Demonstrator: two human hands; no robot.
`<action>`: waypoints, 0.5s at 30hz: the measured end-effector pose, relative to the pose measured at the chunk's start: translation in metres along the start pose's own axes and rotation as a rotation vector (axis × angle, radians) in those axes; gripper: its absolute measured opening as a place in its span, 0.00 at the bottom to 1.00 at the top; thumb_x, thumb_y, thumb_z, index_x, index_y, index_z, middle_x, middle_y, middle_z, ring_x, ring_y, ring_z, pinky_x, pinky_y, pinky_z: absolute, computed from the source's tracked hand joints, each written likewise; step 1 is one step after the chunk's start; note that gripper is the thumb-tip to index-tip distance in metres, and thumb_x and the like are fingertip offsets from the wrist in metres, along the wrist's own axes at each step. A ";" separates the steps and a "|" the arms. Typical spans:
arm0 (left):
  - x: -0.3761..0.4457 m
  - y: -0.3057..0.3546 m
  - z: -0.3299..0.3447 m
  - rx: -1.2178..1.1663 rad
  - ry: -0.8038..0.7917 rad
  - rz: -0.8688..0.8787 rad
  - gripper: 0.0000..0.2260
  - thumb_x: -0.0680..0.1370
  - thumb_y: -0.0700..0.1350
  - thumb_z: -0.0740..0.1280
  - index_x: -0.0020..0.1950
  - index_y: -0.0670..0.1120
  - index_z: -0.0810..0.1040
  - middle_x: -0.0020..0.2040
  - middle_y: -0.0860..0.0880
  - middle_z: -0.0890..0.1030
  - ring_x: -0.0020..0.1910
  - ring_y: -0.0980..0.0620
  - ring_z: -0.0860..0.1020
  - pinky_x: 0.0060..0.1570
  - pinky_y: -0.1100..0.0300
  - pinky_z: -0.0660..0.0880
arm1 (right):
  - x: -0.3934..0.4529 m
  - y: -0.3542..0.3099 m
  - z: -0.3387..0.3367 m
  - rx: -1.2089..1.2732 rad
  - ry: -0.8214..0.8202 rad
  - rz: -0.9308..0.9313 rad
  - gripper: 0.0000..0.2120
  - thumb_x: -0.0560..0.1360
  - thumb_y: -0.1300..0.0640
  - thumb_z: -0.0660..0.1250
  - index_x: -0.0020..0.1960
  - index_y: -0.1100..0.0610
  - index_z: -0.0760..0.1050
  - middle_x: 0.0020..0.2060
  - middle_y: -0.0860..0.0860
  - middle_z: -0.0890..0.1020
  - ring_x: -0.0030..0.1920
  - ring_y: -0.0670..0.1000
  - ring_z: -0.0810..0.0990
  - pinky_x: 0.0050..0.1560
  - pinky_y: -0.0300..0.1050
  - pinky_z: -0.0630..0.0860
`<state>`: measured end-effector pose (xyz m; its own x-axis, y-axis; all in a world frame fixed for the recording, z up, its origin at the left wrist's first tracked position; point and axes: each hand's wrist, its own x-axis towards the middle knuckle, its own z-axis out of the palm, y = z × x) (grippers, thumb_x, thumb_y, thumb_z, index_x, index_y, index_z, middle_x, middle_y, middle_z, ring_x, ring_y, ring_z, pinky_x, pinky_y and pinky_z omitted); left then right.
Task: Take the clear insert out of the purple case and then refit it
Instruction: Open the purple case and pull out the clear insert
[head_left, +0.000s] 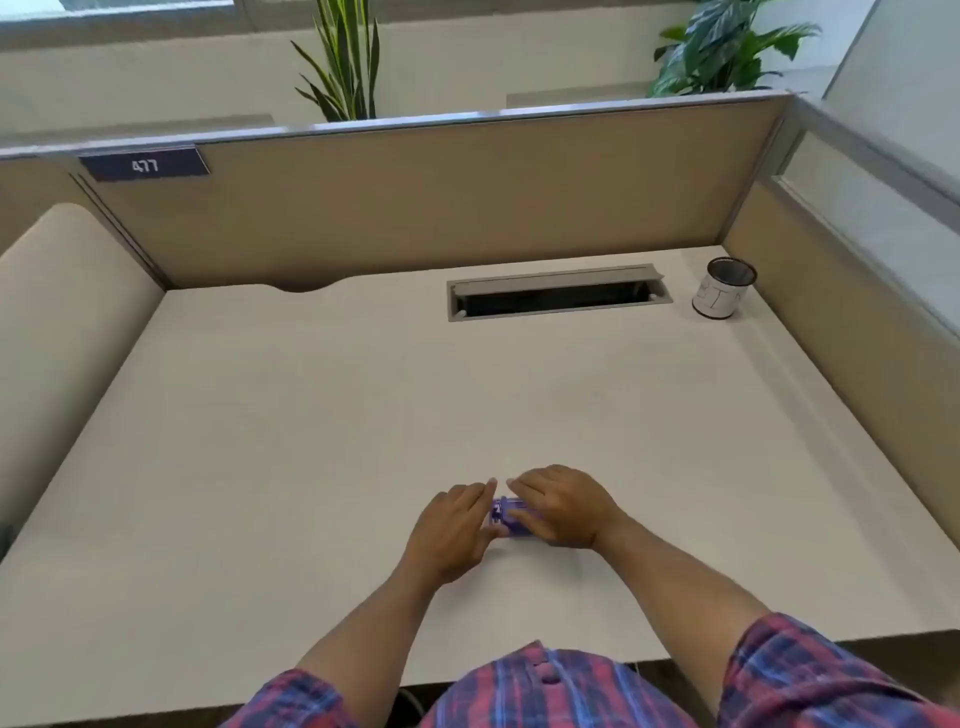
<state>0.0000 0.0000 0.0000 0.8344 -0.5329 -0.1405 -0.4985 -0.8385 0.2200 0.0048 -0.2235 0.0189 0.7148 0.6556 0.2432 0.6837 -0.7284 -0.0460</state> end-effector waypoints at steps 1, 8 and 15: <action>0.000 -0.001 0.001 0.001 -0.006 -0.002 0.33 0.82 0.63 0.55 0.81 0.45 0.59 0.76 0.48 0.70 0.72 0.48 0.71 0.68 0.55 0.68 | 0.000 0.001 0.002 0.016 -0.009 0.019 0.17 0.74 0.50 0.73 0.56 0.61 0.84 0.47 0.54 0.88 0.43 0.54 0.87 0.42 0.48 0.83; 0.003 -0.007 0.010 -0.008 -0.017 -0.005 0.32 0.79 0.60 0.65 0.78 0.45 0.66 0.72 0.48 0.74 0.68 0.47 0.73 0.64 0.55 0.70 | 0.002 -0.006 0.003 0.042 -0.131 0.049 0.21 0.78 0.43 0.67 0.57 0.60 0.82 0.46 0.53 0.87 0.43 0.56 0.85 0.43 0.49 0.81; 0.009 -0.004 0.016 -0.076 -0.043 -0.023 0.22 0.78 0.54 0.69 0.70 0.48 0.73 0.63 0.49 0.78 0.59 0.46 0.76 0.56 0.55 0.74 | 0.008 -0.011 0.017 0.132 -0.249 0.118 0.16 0.79 0.46 0.64 0.54 0.59 0.80 0.43 0.55 0.84 0.42 0.58 0.80 0.45 0.50 0.74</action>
<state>0.0057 -0.0029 -0.0171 0.8338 -0.5192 -0.1875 -0.4585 -0.8406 0.2885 0.0054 -0.2067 0.0047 0.7936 0.6083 -0.0157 0.5950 -0.7811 -0.1893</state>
